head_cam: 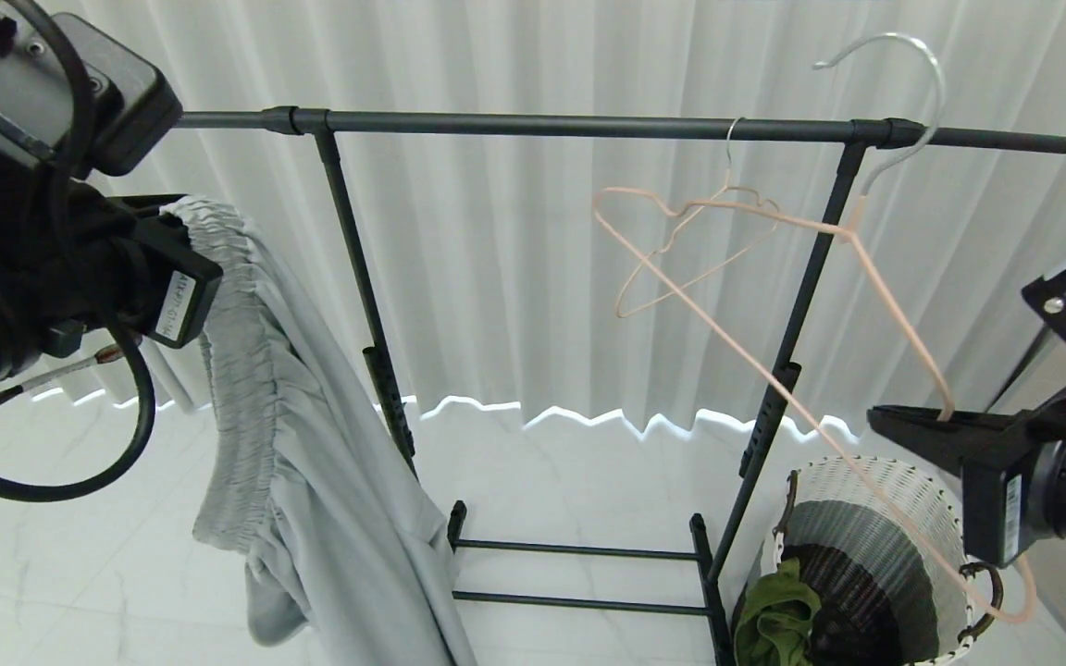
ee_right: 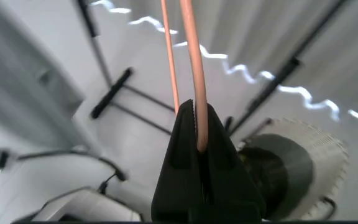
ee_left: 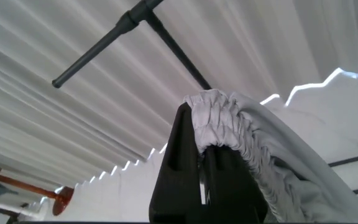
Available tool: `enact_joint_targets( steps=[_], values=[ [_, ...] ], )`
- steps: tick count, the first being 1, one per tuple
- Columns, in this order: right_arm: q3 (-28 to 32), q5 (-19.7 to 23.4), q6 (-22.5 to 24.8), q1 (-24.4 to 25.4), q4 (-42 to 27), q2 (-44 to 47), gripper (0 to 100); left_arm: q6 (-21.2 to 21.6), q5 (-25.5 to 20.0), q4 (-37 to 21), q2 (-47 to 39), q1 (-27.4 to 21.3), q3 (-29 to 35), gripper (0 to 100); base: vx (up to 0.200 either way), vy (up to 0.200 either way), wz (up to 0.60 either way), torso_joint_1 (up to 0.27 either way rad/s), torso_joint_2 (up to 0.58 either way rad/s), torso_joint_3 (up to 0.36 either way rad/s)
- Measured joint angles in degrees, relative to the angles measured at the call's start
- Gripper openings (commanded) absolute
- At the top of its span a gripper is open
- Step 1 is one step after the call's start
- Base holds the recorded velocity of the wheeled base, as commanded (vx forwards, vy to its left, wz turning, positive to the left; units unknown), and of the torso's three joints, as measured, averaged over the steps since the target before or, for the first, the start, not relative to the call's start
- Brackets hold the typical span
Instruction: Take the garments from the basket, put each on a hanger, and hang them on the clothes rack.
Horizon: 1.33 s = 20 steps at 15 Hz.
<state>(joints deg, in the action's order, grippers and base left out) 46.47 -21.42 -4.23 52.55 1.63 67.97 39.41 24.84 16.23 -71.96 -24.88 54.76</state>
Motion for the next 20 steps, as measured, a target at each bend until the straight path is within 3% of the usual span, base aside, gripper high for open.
enact_joint_targets(
  steps=[2, 6, 10, 14, 20],
  values=[
    [1.0, 0.4, 0.1, 3.7, -1.0, 1.8, 0, -1.2, 0.3, 0.0, -1.0, 0.3, 1.3, 0, 0.000, 0.000, 0.00, 0.000, 0.00, 0.000],
    [2.2, 0.6, -0.4, 10.4, -3.0, 3.8, 0, -10.8, 0.3, -0.2, -6.4, 0.6, 5.3, 0, 0.000, 0.000, 0.00, 0.000, 0.00, 0.000],
    [2.3, 0.9, -1.2, 16.2, -3.1, 4.4, 0, -16.9, 0.3, -0.2, -13.7, 0.4, 14.6, 0, 0.000, 0.000, 0.00, 0.000, 0.00, 0.000],
    [3.2, 1.0, -1.7, 20.8, -3.0, 5.4, 0, -18.3, 0.2, -0.2, -19.4, -0.5, 22.3, 0, 0.000, 0.000, 0.00, 0.000, 0.00, 0.000],
    [7.1, 1.2, -4.0, 21.9, -2.7, 10.8, 0, -19.4, 0.3, -0.2, -21.2, -4.9, 23.3, 0, 0.000, 0.000, 0.00, 0.000, 0.00, 0.000]
  ],
)
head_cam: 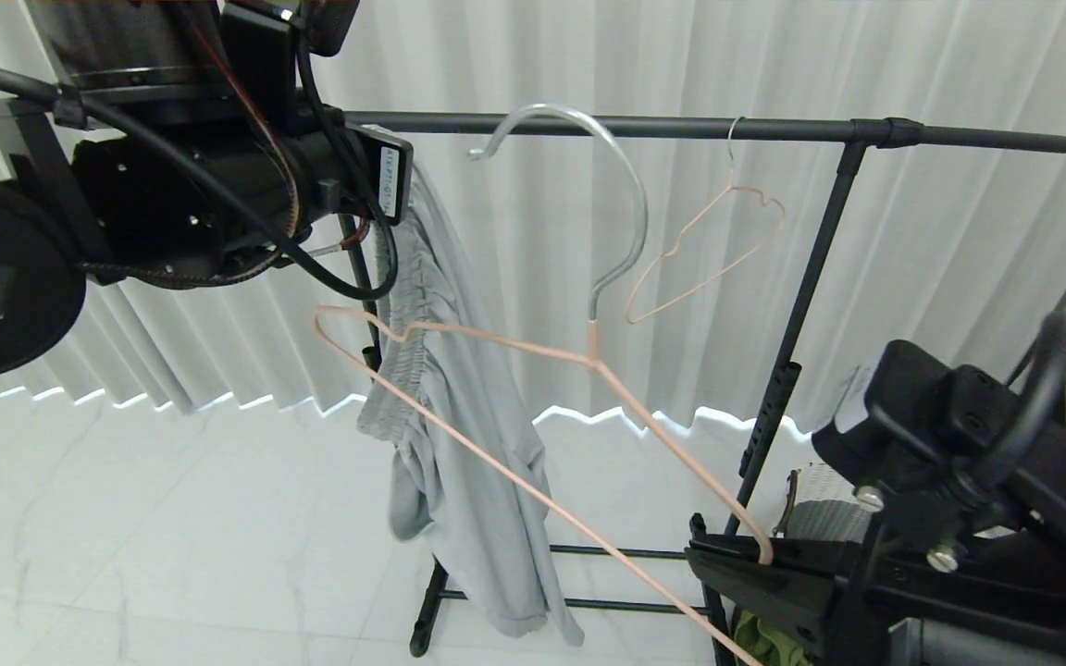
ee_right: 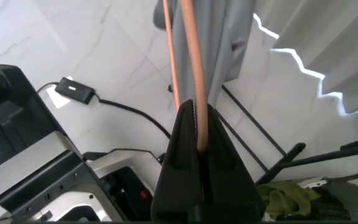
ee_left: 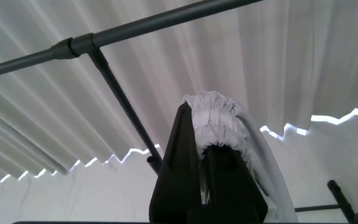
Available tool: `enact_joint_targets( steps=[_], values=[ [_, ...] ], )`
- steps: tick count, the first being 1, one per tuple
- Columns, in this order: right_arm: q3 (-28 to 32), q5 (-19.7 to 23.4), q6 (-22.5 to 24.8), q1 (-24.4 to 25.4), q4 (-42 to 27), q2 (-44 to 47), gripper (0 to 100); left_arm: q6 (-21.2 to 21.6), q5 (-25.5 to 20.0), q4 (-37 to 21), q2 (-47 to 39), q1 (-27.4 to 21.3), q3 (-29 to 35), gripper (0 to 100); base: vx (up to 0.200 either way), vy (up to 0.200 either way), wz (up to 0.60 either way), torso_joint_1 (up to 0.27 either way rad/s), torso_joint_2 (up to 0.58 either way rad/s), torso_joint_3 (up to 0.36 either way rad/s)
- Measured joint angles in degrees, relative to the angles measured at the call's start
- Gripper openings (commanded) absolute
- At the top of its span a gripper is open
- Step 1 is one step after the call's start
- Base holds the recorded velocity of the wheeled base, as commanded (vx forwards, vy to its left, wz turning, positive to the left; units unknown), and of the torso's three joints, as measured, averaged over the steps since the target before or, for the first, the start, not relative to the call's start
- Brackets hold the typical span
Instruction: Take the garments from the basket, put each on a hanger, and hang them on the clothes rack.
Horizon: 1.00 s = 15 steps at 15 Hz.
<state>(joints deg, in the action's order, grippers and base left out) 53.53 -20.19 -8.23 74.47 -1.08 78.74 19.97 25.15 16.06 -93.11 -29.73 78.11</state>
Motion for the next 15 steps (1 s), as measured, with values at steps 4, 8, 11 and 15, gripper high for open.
enact_joint_targets(
  steps=[4, 8, 11, 15],
  values=[
    [1.7, -0.2, -0.3, -2.5, -0.9, 2.5, 0, 0.7, 2.4, -2.5, 0.0, 0.0, 0.0, 0, 0.000, 0.000, 0.00, 0.000, 0.00, 0.000],
    [3.8, -0.9, -0.3, -7.9, -2.6, 3.1, 0, 2.4, 3.8, -9.0, 1.2, 0.0, 0.2, 0, 0.000, 0.000, 0.00, 0.000, 0.00, 0.000],
    [4.3, -1.7, -0.4, -10.2, -2.4, 3.3, 0, 3.6, 6.0, -11.6, 1.6, 0.1, 0.2, 0, 0.000, 0.000, 0.00, 0.000, 0.00, 0.000],
    [4.5, -1.8, -1.8, -10.3, -0.2, 3.2, 0, 3.4, 6.2, -13.0, 1.8, -0.2, 0.2, 0, 0.000, 0.000, 0.00, 0.000, 0.00, 0.000]
  ],
)
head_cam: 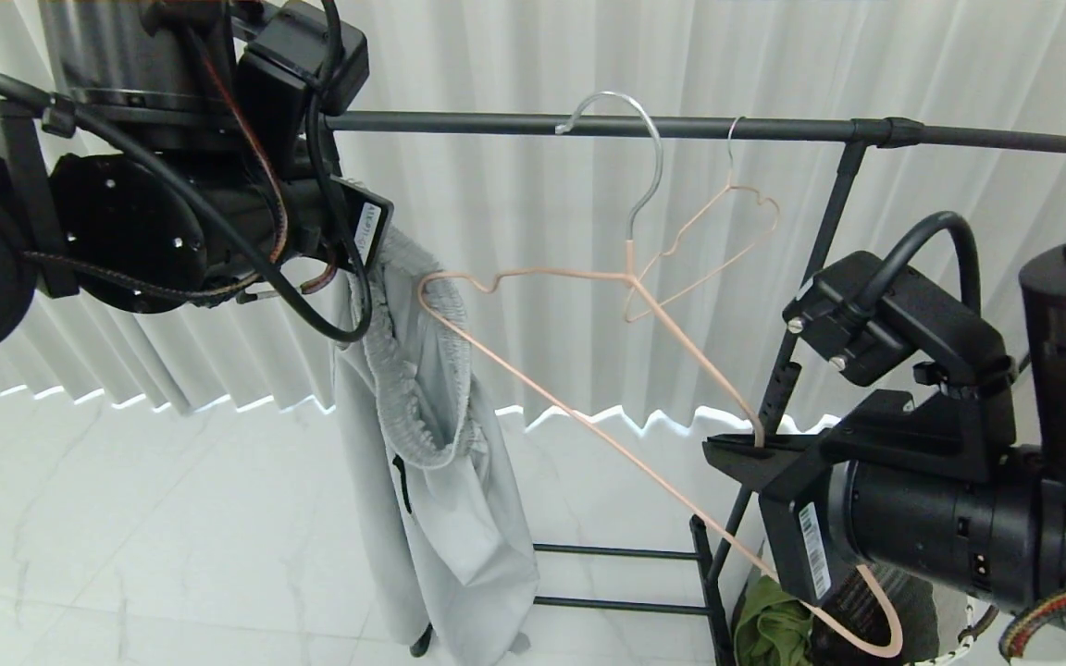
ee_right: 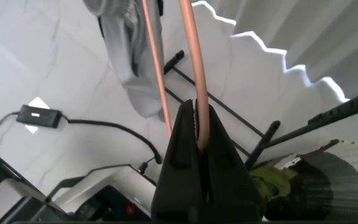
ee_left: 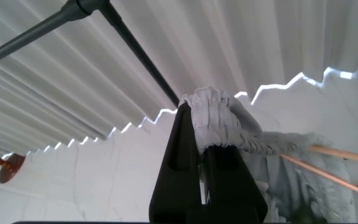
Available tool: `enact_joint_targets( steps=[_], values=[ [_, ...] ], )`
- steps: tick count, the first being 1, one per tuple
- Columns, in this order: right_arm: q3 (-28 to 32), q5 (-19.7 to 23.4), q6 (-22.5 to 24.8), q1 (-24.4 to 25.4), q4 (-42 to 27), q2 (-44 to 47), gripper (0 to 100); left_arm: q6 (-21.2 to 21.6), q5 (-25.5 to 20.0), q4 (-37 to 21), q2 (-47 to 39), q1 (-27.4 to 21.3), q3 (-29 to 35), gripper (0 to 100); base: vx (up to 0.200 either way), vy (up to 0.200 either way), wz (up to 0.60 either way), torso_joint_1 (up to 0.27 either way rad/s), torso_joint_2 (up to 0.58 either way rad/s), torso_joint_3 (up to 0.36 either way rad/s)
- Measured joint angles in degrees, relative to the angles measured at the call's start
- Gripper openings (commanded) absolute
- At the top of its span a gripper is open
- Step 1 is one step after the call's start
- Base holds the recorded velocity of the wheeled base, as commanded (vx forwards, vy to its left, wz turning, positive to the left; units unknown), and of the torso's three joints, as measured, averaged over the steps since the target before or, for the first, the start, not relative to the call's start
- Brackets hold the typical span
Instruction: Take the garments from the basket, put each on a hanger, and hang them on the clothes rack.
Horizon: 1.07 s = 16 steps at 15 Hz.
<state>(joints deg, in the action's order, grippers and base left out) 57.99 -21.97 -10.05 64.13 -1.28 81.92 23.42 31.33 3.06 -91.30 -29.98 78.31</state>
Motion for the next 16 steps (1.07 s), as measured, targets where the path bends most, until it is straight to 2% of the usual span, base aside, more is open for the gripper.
enact_joint_targets(
  steps=[6, 8, 11, 14, 16],
  values=[
    [-1.4, 0.0, -3.9, 5.8, 2.3, 0.5, 0, -0.3, 0.0, -0.2, 0.0, -0.5, 1.2, 0, 0.000, 0.000, 0.00, 0.000, 0.00, 0.000],
    [-1.6, -0.8, -4.6, 6.0, 6.9, 1.3, 0, -0.3, 0.0, -0.4, 0.1, -0.5, 0.9, 0, 0.000, 0.000, 0.00, 0.000, 0.00, 0.000],
    [-1.8, -4.4, -4.7, 5.6, 8.7, 1.9, 0, -0.4, 0.0, -3.6, 0.8, -0.5, 0.3, 0, 0.000, 0.000, 0.00, 0.000, 0.00, 0.000],
    [-2.4, -5.0, -5.0, 5.6, 11.4, 2.1, 0, -0.5, 0.0, -3.8, 1.4, -0.6, -1.2, 0, 0.000, 0.000, 0.00, 0.000, 0.00, 0.000],
    [-3.4, -5.0, -5.0, 5.7, 13.0, 2.0, 0, -2.1, -0.2, -3.8, 1.6, -0.8, -2.4, 0, 0.000, 0.000, 0.00, 0.000, 0.00, 0.000]
  ],
)
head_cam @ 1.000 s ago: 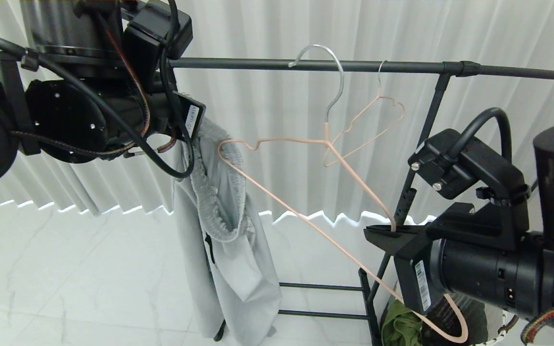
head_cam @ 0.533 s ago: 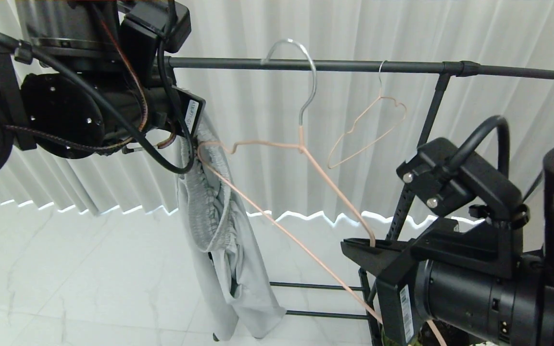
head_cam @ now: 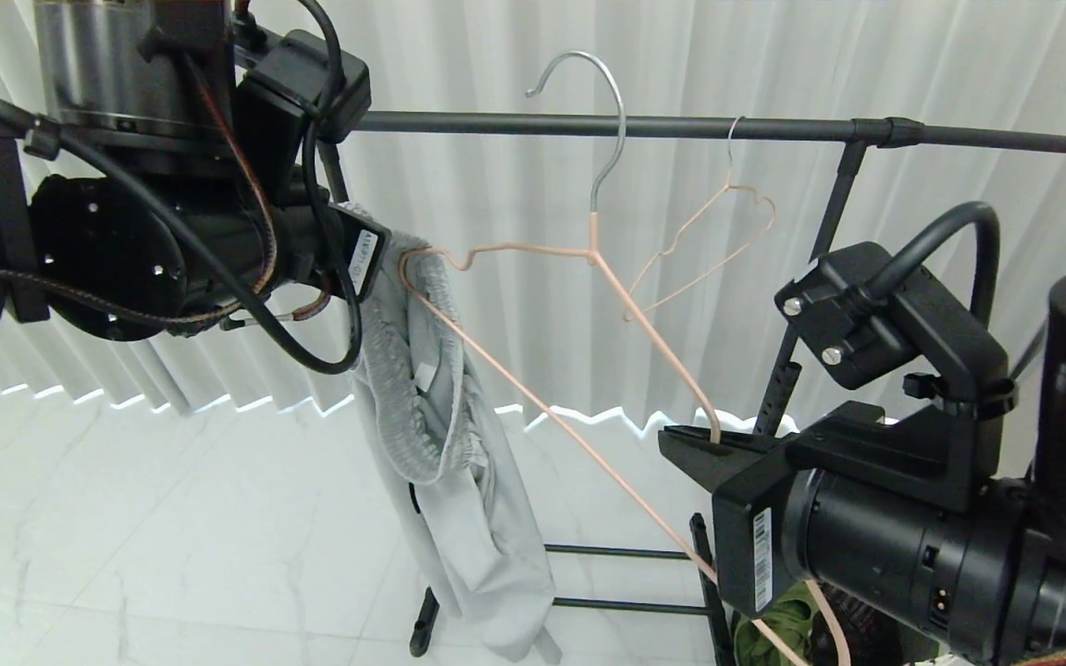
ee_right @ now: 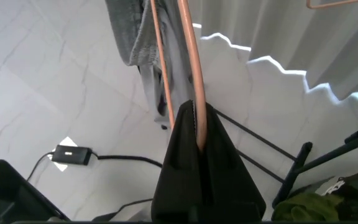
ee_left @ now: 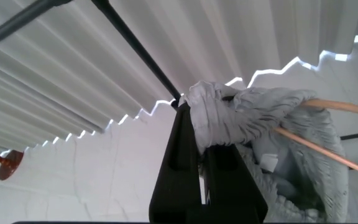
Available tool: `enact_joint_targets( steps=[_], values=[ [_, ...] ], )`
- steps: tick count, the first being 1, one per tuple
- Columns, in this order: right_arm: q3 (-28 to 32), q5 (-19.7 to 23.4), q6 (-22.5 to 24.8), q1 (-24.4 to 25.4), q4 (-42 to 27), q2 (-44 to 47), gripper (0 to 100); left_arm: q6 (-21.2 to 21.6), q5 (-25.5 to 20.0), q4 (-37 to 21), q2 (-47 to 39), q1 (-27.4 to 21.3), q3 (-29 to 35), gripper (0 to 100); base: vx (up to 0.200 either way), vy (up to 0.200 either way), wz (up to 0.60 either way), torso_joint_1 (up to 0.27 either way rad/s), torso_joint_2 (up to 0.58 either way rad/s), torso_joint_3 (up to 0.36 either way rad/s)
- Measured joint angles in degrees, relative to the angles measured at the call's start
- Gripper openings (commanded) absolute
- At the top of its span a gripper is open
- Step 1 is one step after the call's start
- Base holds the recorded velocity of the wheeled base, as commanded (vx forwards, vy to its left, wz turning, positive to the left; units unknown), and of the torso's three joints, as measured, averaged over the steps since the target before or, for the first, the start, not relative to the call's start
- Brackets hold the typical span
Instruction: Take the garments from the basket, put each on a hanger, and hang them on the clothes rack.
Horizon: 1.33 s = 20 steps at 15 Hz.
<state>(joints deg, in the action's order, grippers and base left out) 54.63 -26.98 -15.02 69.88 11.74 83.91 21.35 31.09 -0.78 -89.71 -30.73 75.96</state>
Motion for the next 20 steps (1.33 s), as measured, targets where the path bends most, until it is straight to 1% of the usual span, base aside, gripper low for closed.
enact_joint_targets(
  steps=[3, 6, 7, 9, 14, 17, 20],
  values=[
    [-2.9, 0.0, -0.1, 2.2, 1.5, -1.2, 0, -4.4, -0.2, 0.0, -0.1, -0.1, -1.2, 0, 0.000, 0.000, 0.00, 0.000, 0.00, 0.000],
    [-5.9, 0.0, -0.1, 4.3, 4.0, -2.7, 0, -6.4, -1.3, 0.0, -0.1, -1.8, -1.5, 0, 0.000, 0.000, 0.00, 0.000, 0.00, 0.000],
    [-6.2, 0.0, 0.1, 4.4, 6.1, -3.0, 0, -6.7, -1.3, 0.0, 0.1, -3.0, -1.7, 0, 0.000, 0.000, 0.00, 0.000, 0.00, 0.000],
    [-6.4, -0.1, 0.3, 4.2, 6.8, -3.2, 0, -6.8, -1.3, 0.0, 0.3, -4.8, -2.0, 0, 0.000, 0.000, 0.00, 0.000, 0.00, 0.000],
    [-6.4, -0.4, 0.4, 1.9, 7.1, -2.7, 0, -6.7, -1.2, 0.0, 1.5, -6.0, -1.7, 0, 0.000, 0.000, 0.00, 0.000, 0.00, 0.000],
    [-6.3, 0.0, 0.5, 0.9, 10.3, -1.5, 0, -6.8, -1.3, 0.0, 2.8, -9.1, -1.4, 0, 0.000, 0.000, 0.00, 0.000, 0.00, 0.000],
    [-6.1, 0.3, 0.6, 0.7, 11.2, 0.4, 0, -6.9, -1.4, 0.0, 3.4, -12.2, 0.4, 0, 0.000, 0.000, 0.00, 0.000, 0.00, 0.000]
  ],
)
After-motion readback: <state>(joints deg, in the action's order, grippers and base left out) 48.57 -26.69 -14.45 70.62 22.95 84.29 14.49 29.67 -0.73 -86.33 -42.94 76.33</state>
